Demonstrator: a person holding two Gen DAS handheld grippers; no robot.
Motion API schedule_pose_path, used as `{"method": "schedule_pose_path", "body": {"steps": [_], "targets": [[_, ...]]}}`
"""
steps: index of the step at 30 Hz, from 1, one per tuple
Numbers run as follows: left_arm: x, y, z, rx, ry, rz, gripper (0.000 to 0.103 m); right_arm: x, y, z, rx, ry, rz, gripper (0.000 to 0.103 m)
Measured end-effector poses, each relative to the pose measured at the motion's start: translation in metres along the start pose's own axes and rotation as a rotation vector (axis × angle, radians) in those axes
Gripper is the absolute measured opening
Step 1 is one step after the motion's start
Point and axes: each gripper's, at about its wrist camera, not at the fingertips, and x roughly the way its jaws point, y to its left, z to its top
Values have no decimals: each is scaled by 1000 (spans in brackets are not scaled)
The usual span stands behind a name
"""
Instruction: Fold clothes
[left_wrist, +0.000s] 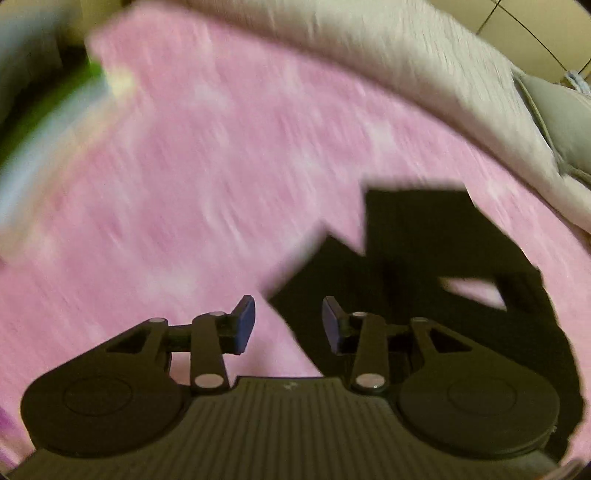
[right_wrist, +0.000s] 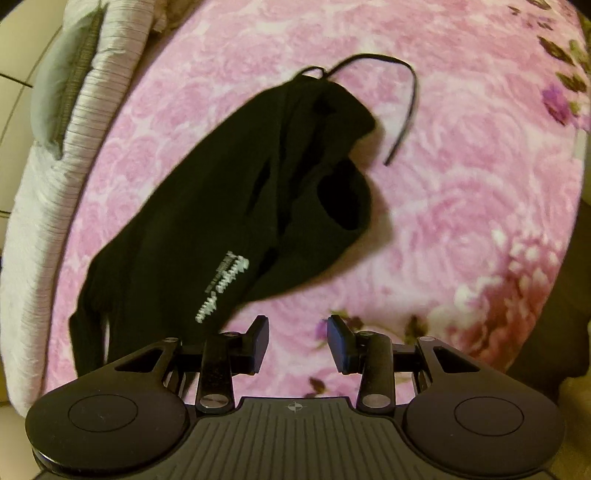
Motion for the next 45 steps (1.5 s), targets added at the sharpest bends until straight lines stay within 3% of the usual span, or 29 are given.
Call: {"method": "schedule_pose_path", "body": {"steps": [5,8,10,11,12,13,18,23,27,34,40,41,42,43,45], "targets": [[57,-6,-56,-190,52,-113,33,-10,-10,10,21,-48,-41,39],[77,-9,-58,-279,-2,-70,34,-21,-16,22,36,-96,-64,39],[92,-11,-55,-296,17,-31,31,-24,-21,29,55,-116,-73,39],[95,-13,-53,-285,16,-23,20,-24,-24,31,67,-123,-71,39],[96,-15,-51,-264,6,-21,2,-24,-26,33,78,-129,-69,39],[93,-18,-49,-243,-7,-39,1,-24,-28,36,89,-135,-66,39],[52,-8,-47,-219,-99,-42,1,-18,-39,41,165,-191,55,39],[51,6,-45,-221,-62,-2,2,1,-56,50,314,-246,206,39],[73,3,-49,-280,-20,51,2,16,-68,65,374,-283,219,39],[89,-3,-55,-319,-28,91,18,33,-83,95,391,-314,264,39],[91,-12,-50,-273,-17,125,17,64,-92,107,427,-238,218,39],[91,-14,-49,-257,-14,131,10,69,-94,107,442,-240,231,37],[91,-16,-46,-238,-9,125,2,71,-96,108,459,-252,248,20],[91,-18,-43,-223,0,121,2,70,-94,110,459,-262,257,8],[84,-20,-32,-212,2,105,1,57,-82,116,399,-301,272,5]]}}
